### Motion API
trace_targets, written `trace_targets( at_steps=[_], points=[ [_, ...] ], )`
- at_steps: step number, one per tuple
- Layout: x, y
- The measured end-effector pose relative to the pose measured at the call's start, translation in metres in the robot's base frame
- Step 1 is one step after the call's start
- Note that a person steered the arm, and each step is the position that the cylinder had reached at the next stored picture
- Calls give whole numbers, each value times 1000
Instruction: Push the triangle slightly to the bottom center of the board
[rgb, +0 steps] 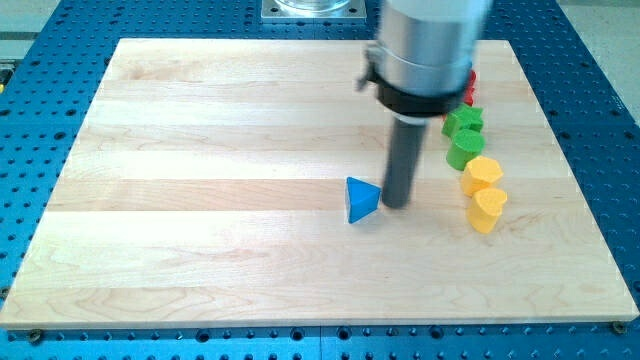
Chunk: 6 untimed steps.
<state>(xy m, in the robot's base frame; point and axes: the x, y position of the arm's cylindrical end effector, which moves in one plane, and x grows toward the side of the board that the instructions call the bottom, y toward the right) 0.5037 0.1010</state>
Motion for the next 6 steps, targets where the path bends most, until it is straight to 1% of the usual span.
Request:
trace_targets(
  at_steps=[1,2,3,4,5,6],
  points=[
    [-7,-17],
    [-55,-18],
    [-41,-42],
    [-3,-46],
    [26,-32],
    [4,-68]
  ],
)
